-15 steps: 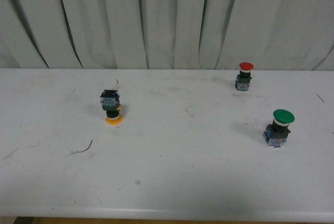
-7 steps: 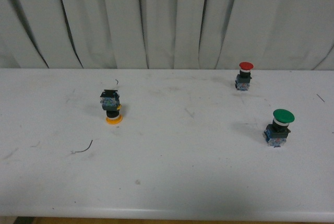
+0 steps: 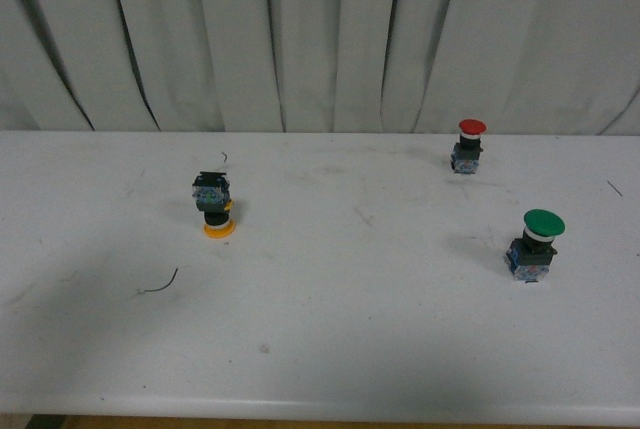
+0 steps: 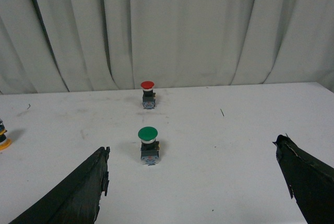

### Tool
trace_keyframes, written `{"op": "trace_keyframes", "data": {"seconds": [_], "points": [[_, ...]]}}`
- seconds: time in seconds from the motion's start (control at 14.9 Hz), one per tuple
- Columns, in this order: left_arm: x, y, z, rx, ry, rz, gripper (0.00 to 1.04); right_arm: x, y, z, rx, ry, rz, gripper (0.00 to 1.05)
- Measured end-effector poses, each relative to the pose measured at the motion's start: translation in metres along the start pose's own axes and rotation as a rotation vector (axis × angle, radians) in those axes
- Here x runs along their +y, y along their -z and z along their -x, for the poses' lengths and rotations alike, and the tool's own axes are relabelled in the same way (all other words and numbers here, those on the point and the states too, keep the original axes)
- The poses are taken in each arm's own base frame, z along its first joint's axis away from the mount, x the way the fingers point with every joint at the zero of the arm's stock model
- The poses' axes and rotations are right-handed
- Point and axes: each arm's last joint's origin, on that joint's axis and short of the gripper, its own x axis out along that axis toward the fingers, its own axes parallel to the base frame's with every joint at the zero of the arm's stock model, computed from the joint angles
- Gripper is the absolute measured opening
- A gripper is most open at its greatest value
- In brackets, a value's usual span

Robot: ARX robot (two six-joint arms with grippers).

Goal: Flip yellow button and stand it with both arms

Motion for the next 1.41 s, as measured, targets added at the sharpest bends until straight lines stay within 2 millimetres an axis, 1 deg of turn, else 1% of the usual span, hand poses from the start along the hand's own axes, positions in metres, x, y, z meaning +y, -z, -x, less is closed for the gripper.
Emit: {"op": "trace_keyframes", "data": {"seconds": [0.07, 0.13, 0.2, 0.34, 0.4, 0.47, 0.61, 0.74, 0.87, 1.08, 1.41], "points": [[-0.004, -0.009, -0.032, 0.008, 0.035, -0.011, 0.98, 0.0, 0.0, 0.0, 0.0, 0.0, 0.0, 0.98], [-0.01, -0.014, -0.071, 0.05, 0.047, -0.029, 0.98, 0.0, 0.0, 0.0, 0.001, 0.0, 0.0, 0.98], [-0.015, -0.006, -0.105, 0.133, 0.058, -0.042, 0.98, 0.0, 0.0, 0.0, 0.0, 0.0, 0.0, 0.98], [-0.022, 0.024, -0.163, 0.318, 0.068, -0.074, 0.98, 0.0, 0.0, 0.0, 0.0, 0.0, 0.0, 0.98], [-0.024, 0.032, -0.184, 0.369, 0.072, -0.092, 0.98, 0.0, 0.0, 0.0, 0.0, 0.0, 0.0, 0.98], [-0.027, 0.033, -0.202, 0.385, 0.066, -0.124, 0.98, 0.0, 0.0, 0.0, 0.0, 0.0, 0.0, 0.98], [-0.029, 0.03, -0.231, 0.398, 0.061, -0.201, 0.98, 0.0, 0.0, 0.0, 0.0, 0.0, 0.0, 0.98], [-0.024, 0.04, -0.251, 0.463, 0.06, -0.268, 0.98, 0.0, 0.0, 0.0, 0.0, 0.0, 0.0, 0.98], [-0.022, 0.052, -0.262, 0.534, 0.079, -0.282, 0.98, 0.0, 0.0, 0.0, 0.0, 0.0, 0.0, 0.98], [-0.027, 0.051, -0.271, 0.561, 0.1, -0.259, 0.98, 0.0, 0.0, 0.0, 0.0, 0.0, 0.0, 0.98], [-0.03, 0.063, -0.273, 0.596, 0.109, -0.234, 0.98, 0.0, 0.0, 0.0, 0.0, 0.0, 0.0, 0.98]]}}
